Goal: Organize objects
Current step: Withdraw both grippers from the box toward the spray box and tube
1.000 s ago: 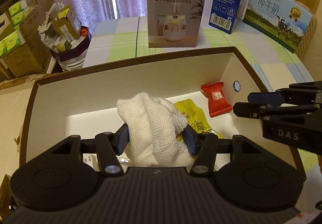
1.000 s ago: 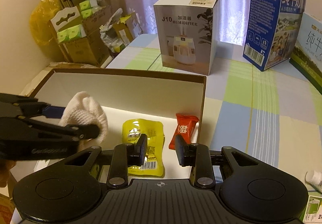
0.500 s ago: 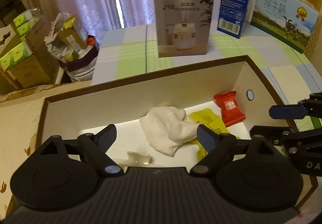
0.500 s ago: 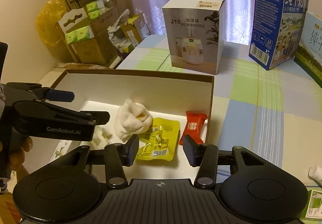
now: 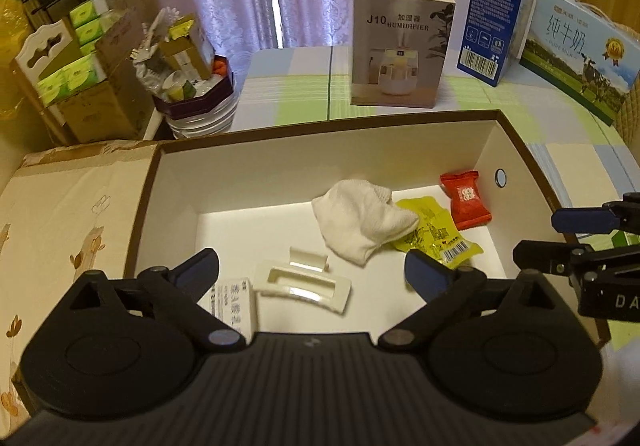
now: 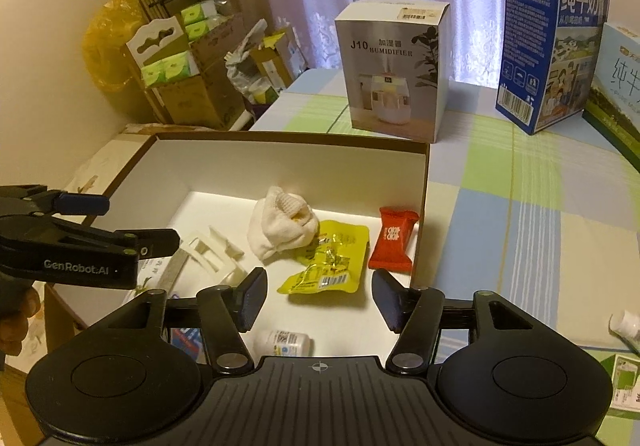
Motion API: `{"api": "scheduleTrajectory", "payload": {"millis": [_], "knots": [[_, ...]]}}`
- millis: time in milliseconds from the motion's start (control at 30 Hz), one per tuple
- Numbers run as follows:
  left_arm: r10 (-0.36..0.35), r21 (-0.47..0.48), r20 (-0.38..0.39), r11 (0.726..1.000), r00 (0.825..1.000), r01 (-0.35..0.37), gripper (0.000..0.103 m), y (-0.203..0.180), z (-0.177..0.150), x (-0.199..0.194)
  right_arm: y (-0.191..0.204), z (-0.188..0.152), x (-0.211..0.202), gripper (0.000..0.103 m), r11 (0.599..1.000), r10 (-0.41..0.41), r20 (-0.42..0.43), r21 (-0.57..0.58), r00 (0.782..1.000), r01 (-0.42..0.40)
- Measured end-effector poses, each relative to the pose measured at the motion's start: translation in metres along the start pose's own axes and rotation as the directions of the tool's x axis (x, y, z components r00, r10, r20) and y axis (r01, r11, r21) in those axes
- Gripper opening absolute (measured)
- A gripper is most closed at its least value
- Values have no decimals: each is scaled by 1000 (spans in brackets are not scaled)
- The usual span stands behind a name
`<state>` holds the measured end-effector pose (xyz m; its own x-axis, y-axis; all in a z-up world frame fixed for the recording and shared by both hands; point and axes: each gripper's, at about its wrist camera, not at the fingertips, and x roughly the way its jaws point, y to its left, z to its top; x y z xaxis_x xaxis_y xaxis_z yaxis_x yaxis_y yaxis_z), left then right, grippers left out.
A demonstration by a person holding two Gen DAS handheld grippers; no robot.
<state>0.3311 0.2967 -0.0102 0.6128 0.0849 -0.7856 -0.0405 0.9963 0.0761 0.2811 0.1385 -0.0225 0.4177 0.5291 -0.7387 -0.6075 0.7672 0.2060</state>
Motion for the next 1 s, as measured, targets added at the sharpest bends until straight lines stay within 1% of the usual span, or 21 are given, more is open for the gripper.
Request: {"api": "scheduleTrajectory", "payload": {"millis": [233,500,767,1000], "knots": [[5,-24,15,1000,1000,-4,99,-2,-14,-24,8,-9,-19,62,1000,4,9,-4,1000,-4],[-7,-29,29,1000,1000,8,102,-15,-32,-50,10,-26,-45,64,1000,8,21,6,1000,-8],[-27,-20,30,999,999,27,102,-36,-48,-67,1,-47,-69,64,1000,-3,24,26,1000,2],[-55,-14,27,998,998,55,102,-60,-60,-80,-16,-67,-92,65,998,-4,24,56,1000,2]]}}
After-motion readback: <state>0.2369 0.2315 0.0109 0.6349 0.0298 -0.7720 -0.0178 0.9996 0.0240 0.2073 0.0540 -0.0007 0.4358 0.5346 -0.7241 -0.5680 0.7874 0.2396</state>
